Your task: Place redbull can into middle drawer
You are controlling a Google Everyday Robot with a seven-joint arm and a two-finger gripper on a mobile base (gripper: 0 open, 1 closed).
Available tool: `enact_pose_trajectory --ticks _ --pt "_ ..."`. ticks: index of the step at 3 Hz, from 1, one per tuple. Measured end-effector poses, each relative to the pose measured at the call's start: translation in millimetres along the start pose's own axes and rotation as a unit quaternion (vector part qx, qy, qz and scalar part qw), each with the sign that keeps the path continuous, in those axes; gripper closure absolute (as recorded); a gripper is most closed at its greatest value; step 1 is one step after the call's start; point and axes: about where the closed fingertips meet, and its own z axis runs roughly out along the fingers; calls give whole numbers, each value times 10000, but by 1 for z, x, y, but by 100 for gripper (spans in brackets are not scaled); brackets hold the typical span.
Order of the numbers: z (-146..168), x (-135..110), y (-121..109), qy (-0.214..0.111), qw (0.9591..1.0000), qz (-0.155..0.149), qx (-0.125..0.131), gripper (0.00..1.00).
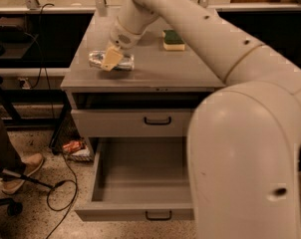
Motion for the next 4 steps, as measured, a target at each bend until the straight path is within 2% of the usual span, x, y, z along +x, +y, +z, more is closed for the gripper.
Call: enact_pose_trajectory --ticks 1,2,3,4 --pt "-49 18 15 -192 9991 293 251 100" --pt "-82 63 64 61 9956 931 121 100" --pt "-82 65 67 68 9953 960 110 100" --pt "-78 90 105 168 9902 1384 -39 100"
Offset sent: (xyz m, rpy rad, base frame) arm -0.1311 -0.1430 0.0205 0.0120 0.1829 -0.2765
